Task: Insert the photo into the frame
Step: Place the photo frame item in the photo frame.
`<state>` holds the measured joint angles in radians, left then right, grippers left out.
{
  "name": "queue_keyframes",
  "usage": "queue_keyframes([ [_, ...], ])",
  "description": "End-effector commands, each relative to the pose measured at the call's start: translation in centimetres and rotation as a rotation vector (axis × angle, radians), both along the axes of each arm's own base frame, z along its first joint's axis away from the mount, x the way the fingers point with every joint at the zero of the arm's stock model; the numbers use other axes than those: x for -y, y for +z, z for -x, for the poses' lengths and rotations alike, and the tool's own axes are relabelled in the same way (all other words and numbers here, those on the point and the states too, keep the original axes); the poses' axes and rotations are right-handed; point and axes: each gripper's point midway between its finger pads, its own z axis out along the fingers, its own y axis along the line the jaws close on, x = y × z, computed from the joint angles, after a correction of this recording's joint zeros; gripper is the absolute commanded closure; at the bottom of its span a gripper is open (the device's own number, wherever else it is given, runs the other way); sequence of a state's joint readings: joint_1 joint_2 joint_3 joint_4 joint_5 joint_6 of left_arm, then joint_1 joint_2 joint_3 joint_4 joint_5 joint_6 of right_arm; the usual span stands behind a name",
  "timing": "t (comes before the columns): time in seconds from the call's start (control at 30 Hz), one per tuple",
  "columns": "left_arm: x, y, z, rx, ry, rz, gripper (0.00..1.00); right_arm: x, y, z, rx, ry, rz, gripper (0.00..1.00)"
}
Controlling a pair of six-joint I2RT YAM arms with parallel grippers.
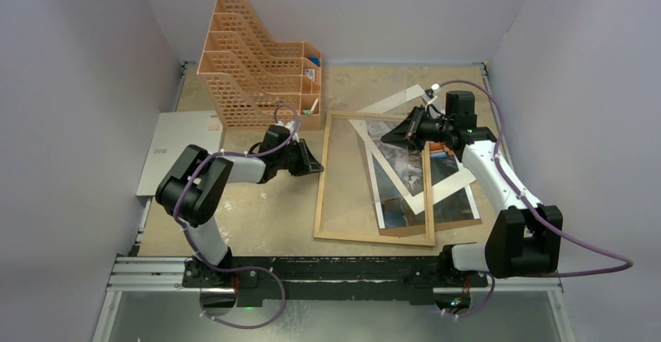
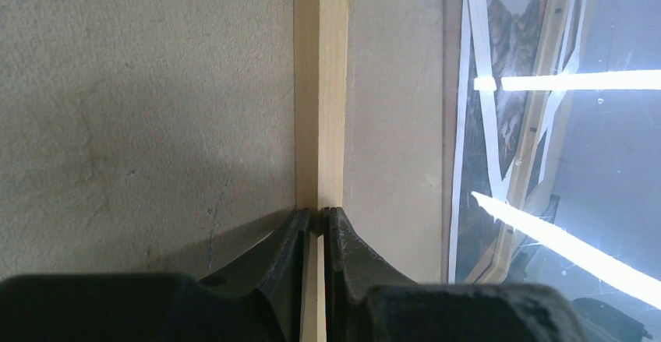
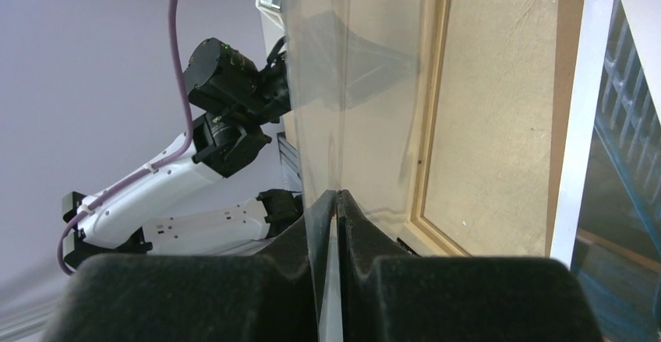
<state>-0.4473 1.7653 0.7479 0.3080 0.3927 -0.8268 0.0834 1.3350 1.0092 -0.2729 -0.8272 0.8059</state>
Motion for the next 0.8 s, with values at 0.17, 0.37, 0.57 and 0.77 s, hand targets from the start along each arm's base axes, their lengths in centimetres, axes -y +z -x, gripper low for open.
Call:
queue_keyframes([
  [0.17, -0.1, -1.1, -0.2, 0.016, 0.002, -0.03, 0.86, -0.6, 0.5, 0.8, -0.002, 0.001, -0.035, 0.92],
  [0.37, -0.1, -1.3, -0.1, 0.011, 0.0, -0.03, 0.85, -0.5, 0.2, 1.1, -0.018, -0.008, -0.025, 0.92],
  [0.57, -0.1, -1.4, -0.2, 0.01, 0.001, -0.032, 0.85, -0.6, 0.8, 1.5, -0.022, -0.014, -0.047, 0.93],
  [0.77, -0.2, -1.6, -0.1, 0.008, 0.003, -0.033, 0.85, -0.7, 1.3, 1.6, -0.027, -0.019, -0.068, 0.93],
])
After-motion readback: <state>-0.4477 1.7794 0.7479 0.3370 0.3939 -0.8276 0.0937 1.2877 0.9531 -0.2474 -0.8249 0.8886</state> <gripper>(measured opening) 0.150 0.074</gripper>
